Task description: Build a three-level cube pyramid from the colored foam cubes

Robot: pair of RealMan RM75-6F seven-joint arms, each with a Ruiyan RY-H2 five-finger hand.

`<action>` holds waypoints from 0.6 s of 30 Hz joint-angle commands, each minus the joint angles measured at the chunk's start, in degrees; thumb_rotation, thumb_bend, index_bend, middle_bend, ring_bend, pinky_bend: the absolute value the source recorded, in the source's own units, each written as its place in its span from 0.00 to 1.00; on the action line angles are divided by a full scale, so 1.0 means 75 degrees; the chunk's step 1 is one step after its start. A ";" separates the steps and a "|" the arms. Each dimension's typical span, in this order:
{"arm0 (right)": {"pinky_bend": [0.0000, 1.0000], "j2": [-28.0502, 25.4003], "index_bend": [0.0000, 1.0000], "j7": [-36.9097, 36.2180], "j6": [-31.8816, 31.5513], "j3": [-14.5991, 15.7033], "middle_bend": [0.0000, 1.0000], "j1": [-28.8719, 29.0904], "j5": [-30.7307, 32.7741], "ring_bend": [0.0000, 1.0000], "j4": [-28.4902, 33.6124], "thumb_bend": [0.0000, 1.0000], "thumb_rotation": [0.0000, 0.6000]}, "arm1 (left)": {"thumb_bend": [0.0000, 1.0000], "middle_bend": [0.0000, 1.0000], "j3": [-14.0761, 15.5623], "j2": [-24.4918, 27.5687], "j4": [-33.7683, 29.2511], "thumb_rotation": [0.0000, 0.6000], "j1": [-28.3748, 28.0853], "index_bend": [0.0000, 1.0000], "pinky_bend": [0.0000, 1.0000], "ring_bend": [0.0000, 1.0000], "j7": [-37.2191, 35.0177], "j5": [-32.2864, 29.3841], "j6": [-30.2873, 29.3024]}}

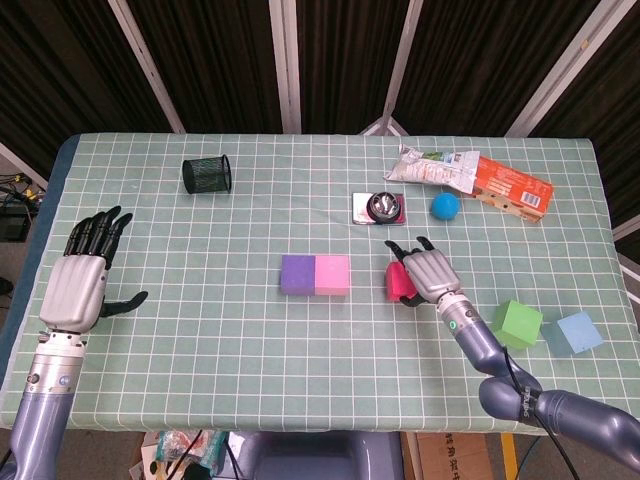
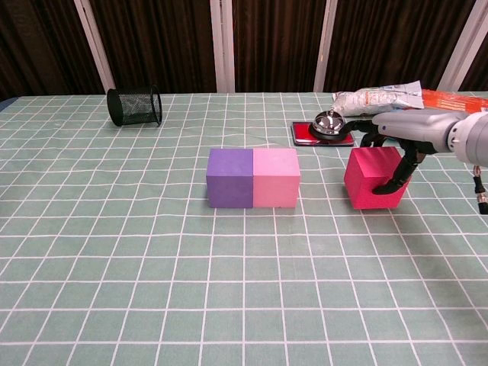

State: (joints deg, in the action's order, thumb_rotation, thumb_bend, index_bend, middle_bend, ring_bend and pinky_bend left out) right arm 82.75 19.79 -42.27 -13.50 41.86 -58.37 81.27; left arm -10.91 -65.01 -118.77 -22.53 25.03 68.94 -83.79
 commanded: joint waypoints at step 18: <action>0.09 0.0588 0.03 -0.0308 0.0212 0.0079 0.40 0.0691 0.0057 0.32 -0.0760 0.25 1.00 | 0.13 0.00 -0.0116 0.0079 0.0073 1.00 0.0021 0.00 0.00 0.00 -0.0158 -0.0225 0.0177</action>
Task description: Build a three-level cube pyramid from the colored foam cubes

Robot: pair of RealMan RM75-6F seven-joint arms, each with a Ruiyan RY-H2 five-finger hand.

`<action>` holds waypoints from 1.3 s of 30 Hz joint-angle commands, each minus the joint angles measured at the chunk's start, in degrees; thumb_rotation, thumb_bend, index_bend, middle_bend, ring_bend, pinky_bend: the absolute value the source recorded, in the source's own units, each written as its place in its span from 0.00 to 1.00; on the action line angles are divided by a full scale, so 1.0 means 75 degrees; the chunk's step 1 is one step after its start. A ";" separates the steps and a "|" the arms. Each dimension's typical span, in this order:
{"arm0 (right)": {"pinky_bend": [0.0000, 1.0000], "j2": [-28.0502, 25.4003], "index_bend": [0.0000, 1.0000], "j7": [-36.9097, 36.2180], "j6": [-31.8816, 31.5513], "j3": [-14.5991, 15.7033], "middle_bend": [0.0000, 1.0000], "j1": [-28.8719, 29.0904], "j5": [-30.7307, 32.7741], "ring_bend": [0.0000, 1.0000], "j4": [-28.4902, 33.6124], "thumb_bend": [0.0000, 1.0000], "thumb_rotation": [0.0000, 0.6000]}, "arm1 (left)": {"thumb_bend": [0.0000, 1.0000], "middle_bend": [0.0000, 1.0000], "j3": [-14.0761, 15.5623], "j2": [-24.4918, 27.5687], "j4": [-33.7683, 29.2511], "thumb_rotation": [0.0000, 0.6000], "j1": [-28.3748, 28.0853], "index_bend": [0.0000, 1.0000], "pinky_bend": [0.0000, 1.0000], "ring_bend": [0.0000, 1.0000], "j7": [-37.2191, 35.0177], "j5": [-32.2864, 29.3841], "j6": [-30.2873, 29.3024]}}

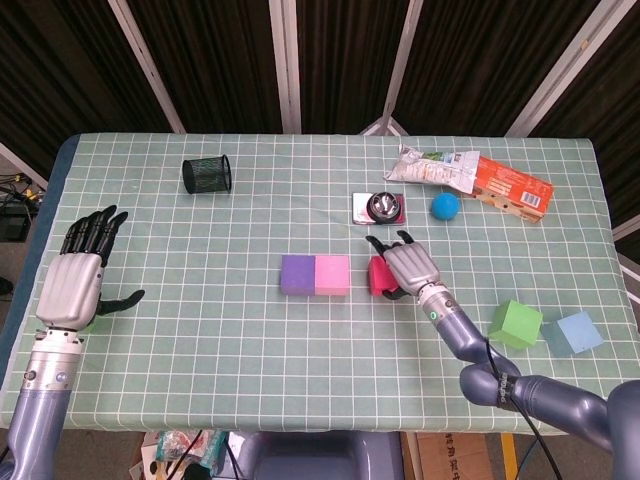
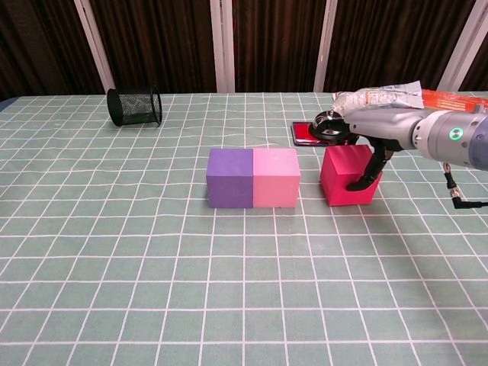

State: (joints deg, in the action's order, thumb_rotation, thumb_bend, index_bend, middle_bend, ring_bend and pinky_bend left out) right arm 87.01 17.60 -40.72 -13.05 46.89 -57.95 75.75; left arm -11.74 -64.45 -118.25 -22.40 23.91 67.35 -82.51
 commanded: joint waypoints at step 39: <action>0.09 0.0499 0.03 0.0130 -0.0267 0.0236 0.40 0.0585 0.0324 0.32 -0.0211 0.25 1.00 | 0.13 0.00 -0.0183 0.0203 0.0046 1.00 0.0037 0.00 0.00 0.00 -0.0337 -0.0256 0.0144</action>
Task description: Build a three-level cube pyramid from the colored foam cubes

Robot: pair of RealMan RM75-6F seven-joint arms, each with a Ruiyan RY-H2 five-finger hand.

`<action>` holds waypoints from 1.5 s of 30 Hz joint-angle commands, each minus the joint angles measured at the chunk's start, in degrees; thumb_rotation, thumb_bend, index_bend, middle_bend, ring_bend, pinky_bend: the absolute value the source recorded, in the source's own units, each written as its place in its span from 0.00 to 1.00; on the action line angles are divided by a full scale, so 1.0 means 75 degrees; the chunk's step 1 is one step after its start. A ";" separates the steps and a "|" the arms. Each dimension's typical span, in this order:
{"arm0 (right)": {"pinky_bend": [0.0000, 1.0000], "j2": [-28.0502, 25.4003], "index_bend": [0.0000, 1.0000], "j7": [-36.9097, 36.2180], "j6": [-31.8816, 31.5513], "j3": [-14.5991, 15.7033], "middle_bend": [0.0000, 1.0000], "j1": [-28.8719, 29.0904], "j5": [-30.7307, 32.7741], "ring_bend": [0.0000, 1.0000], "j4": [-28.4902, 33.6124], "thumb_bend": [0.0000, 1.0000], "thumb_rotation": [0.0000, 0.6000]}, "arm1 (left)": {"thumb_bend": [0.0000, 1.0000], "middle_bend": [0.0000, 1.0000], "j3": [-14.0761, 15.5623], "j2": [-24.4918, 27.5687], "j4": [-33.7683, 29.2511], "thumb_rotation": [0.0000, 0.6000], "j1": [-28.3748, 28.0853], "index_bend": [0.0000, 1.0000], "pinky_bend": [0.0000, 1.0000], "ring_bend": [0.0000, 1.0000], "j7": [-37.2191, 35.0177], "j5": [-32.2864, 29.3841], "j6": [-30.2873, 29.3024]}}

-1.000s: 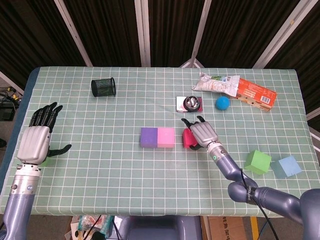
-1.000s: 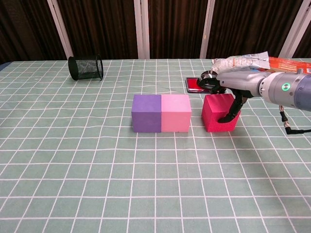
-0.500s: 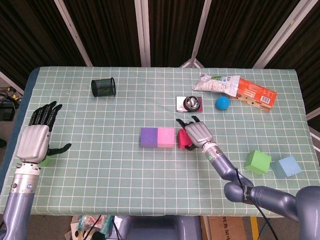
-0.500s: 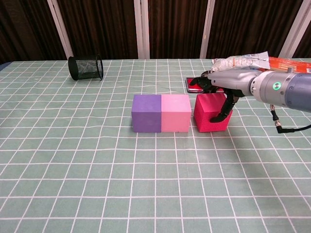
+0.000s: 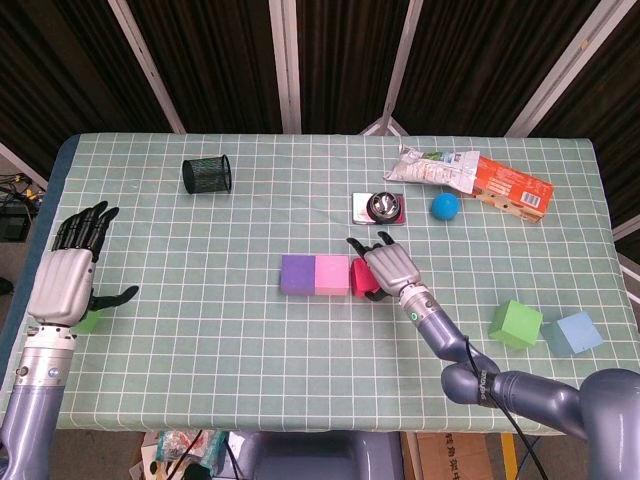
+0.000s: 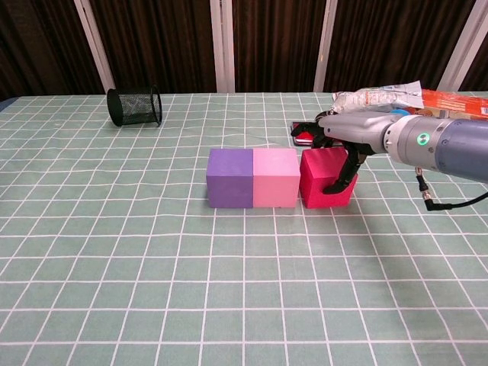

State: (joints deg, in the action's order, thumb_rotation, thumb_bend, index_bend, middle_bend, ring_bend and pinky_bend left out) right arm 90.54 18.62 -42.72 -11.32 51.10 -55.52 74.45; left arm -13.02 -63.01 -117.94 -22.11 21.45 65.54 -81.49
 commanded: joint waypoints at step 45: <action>0.09 0.0243 0.00 0.0464 -0.0243 0.0080 0.32 0.0245 0.0665 0.32 0.0039 0.25 1.00 | 0.13 0.00 -0.0108 0.0152 -0.0003 1.00 0.0008 0.00 0.00 0.00 -0.0171 -0.0118 0.0020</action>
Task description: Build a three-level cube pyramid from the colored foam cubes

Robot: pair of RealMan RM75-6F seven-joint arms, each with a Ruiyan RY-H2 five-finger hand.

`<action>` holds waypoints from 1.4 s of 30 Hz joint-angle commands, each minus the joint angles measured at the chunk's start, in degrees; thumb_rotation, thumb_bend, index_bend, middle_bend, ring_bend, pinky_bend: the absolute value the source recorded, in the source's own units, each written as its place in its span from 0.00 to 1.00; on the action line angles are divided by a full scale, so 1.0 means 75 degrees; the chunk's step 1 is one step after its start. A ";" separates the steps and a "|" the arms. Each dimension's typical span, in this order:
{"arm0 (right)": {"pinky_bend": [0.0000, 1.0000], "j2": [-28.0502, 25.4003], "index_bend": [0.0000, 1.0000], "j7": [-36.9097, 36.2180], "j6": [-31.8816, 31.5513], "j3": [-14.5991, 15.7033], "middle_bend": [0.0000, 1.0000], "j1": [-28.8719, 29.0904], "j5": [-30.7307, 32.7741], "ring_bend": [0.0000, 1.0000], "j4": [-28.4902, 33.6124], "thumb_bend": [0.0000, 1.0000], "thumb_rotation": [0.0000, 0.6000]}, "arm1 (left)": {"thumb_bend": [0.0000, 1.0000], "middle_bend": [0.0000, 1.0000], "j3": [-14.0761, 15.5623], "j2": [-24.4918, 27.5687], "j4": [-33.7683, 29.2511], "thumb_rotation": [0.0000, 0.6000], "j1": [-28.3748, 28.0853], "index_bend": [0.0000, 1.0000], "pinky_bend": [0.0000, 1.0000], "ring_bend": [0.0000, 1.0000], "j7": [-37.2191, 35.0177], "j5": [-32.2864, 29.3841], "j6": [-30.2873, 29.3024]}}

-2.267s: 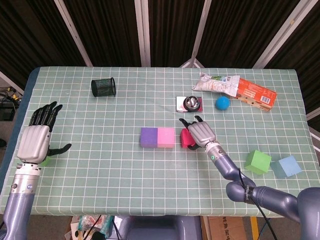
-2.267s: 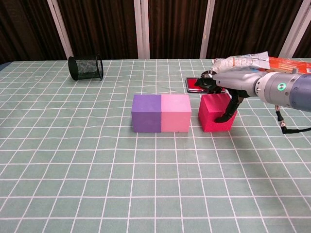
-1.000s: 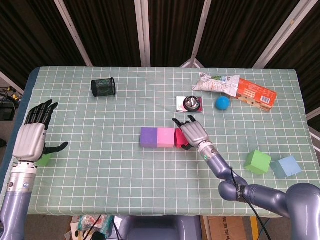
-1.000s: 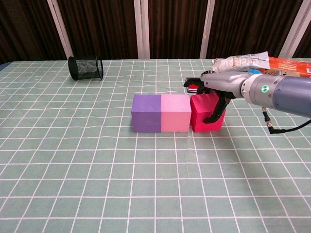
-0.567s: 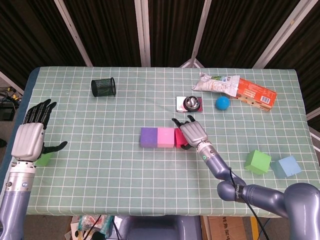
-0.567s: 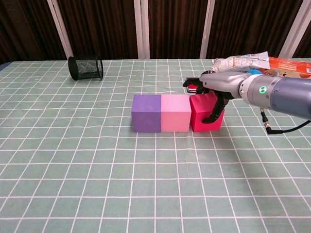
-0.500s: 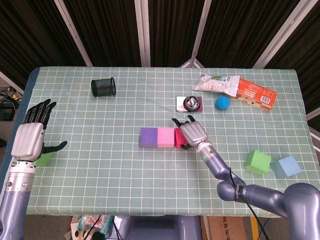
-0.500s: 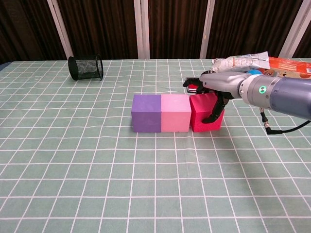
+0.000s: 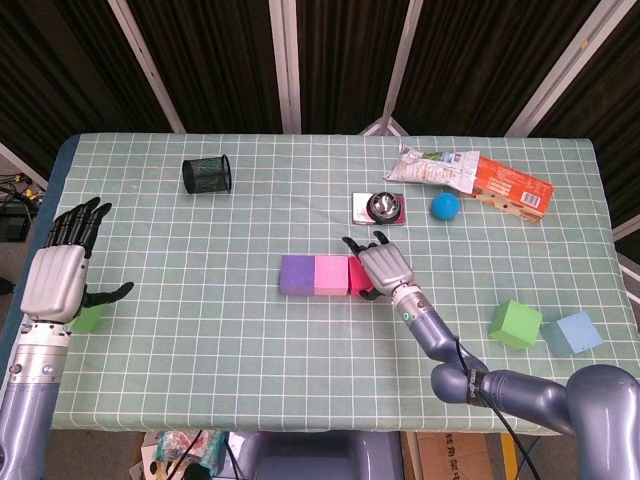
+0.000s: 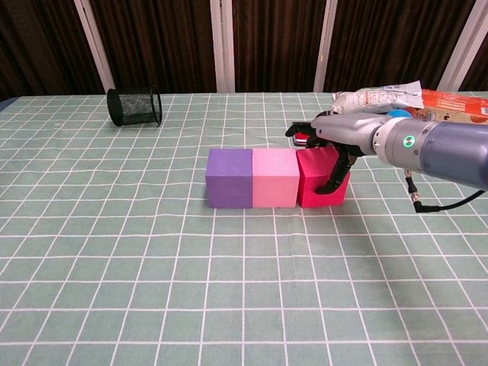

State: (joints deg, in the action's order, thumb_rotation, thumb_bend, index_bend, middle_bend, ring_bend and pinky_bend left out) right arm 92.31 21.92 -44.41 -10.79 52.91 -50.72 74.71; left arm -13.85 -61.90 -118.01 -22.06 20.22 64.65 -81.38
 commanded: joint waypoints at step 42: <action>0.06 -0.1518 0.00 0.0986 -0.1820 0.0396 0.00 -0.0915 0.0560 0.05 0.2503 0.25 1.00 | 0.13 0.00 0.0165 0.0102 -0.0279 1.00 0.0107 0.00 0.00 0.00 0.0000 0.0430 -0.0084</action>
State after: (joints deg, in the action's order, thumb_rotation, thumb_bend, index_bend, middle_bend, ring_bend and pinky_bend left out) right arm 81.75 28.87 -57.46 -8.01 46.65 -47.12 92.50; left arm -12.64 -61.12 -120.07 -21.27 20.19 67.86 -81.99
